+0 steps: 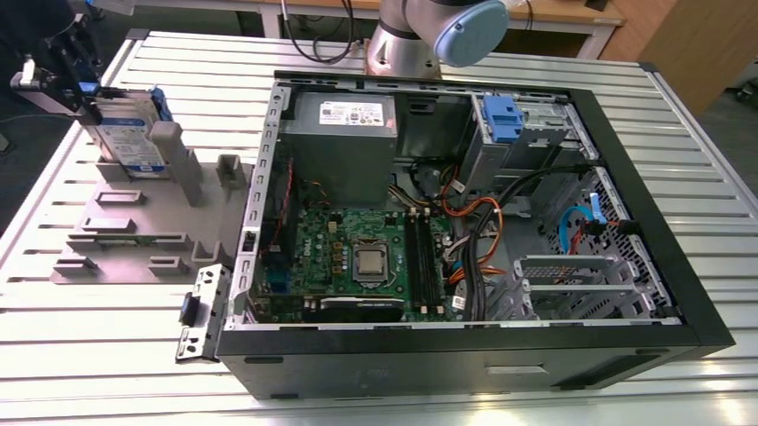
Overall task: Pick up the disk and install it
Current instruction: 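Pick up the disk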
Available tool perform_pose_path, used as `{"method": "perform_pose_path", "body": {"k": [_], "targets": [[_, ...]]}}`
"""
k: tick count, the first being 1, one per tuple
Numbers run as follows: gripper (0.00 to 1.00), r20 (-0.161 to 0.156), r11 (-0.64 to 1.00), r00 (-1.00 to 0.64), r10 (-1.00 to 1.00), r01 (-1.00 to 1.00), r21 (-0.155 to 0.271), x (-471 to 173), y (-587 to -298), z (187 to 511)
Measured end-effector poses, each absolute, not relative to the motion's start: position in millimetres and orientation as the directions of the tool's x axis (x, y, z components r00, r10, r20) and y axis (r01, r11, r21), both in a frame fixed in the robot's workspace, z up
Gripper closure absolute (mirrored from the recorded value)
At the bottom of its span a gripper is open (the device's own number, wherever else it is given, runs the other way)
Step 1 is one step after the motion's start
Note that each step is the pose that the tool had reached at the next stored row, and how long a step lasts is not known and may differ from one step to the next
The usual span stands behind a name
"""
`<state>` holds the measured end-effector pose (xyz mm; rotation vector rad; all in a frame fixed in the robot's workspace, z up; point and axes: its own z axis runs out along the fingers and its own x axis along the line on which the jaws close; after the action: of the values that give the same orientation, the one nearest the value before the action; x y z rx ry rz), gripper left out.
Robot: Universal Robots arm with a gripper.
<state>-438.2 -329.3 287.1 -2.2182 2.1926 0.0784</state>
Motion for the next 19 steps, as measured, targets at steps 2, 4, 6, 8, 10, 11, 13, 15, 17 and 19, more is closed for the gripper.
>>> {"method": "perform_pose_path", "body": {"k": [2, 4, 6, 8, 10, 11, 13, 15, 17, 19], "targets": [[0.55, -0.051, -0.012, 0.011, -0.999, -1.0, 0.02, -438.2, -329.3, 287.0], [0.55, -0.051, -0.012, 0.011, -0.999, -1.0, 0.02, -438.2, -329.4, 287.3], [0.55, -0.051, -0.012, 0.011, -0.999, -1.0, 0.02, -438.2, -329.4, 288.7], [0.55, -0.051, -0.012, 0.011, -0.999, -1.0, 0.02, -438.2, -329.4, 289.1], [0.55, -0.051, -0.012, 0.011, -0.999, -1.0, 0.02, -438.2, -329.3, 289.2], [0.55, -0.051, -0.012, 0.011, -0.999, -1.0, 0.02, -438.2, -329.3, 289.2], [0.55, -0.051, -0.012, 0.011, -0.999, -1.0, 0.02, -438.2, -329.3, 289.3], [0.55, -0.051, -0.012, 0.011, -0.999, -1.0, 0.02, -438.2, -329.4, 289.3], [0.55, -0.051, -0.012, 0.011, -0.999, -1.0, 0.02, -438.2, -329.4, 289.3], [0.57, -0.051, -0.012, 0.011, -0.999, -1.0, 0.02, -438.2, -329.4, 289.4]]}}
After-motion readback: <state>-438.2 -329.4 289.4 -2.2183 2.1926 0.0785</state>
